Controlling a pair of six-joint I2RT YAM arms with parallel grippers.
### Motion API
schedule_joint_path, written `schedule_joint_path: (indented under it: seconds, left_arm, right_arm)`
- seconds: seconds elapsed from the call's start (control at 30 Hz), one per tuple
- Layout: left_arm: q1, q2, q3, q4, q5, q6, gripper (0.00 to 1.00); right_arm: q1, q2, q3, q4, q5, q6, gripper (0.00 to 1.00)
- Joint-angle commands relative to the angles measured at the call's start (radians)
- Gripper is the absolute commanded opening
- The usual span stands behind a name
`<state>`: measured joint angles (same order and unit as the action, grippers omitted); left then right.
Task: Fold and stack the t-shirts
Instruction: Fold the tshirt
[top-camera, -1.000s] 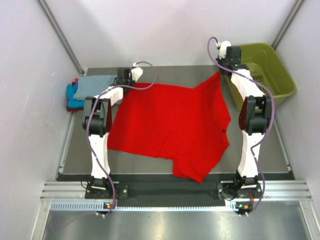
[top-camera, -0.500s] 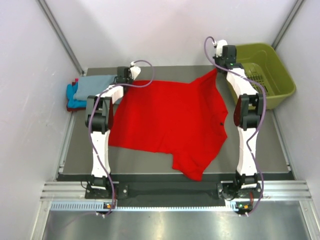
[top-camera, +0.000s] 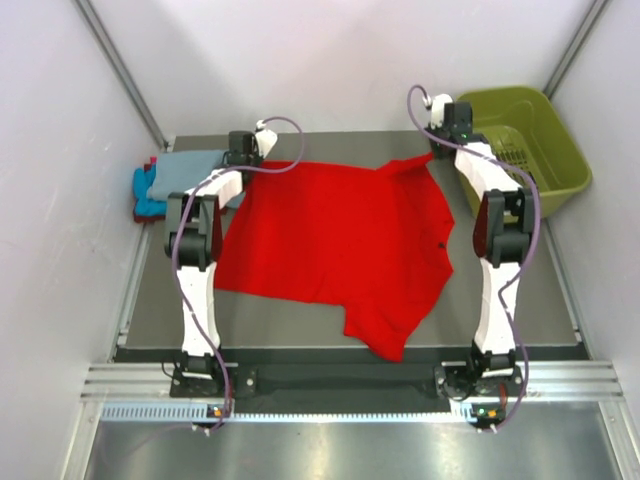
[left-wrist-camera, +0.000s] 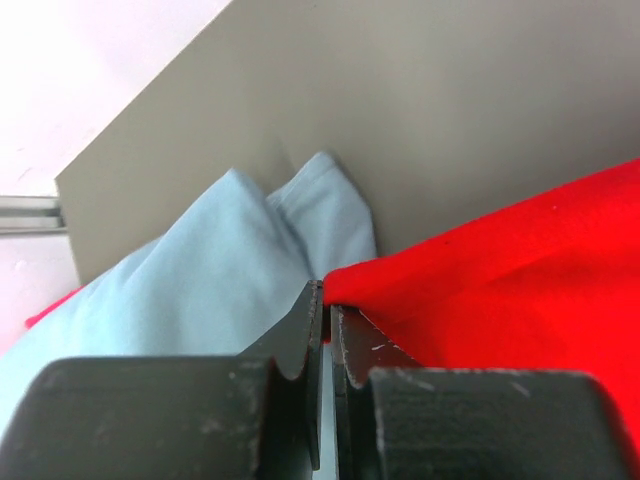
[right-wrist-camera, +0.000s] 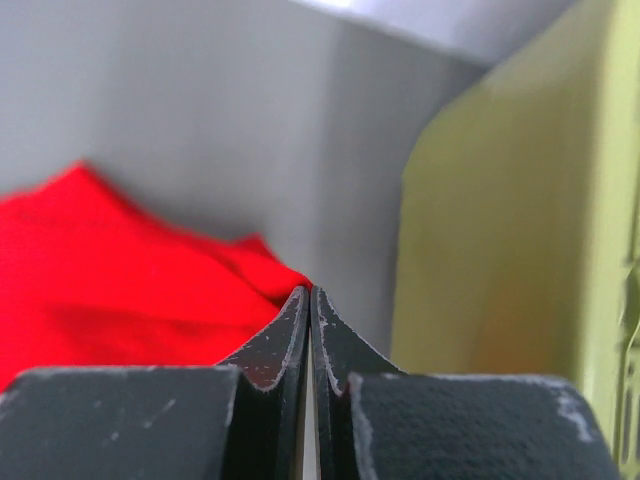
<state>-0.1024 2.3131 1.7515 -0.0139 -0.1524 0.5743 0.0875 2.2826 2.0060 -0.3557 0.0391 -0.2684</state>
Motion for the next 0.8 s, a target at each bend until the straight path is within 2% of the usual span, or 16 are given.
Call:
schedule_joint_path:
  seconds: [0.0,0.47,0.77]
  left_arm:
    - [0.015,-0.165,-0.058,0.026,0.036,-0.013,0.0]
    - [0.015,-0.3,-0.193,-0.057,0.106,-0.028,0.0]
    - [0.018,-0.324,-0.244,-0.063,0.097,-0.022,0.0]
  right_arm:
    - [0.02,-0.161,-0.105,0.006,-0.034,0.017,0.0]
    - [0.072,-0.348,-0.345,-0.003,-0.087,0.014,0.0]
    - [0.07,-0.457,-0.472,-0.009,-0.065,0.009,0.0]
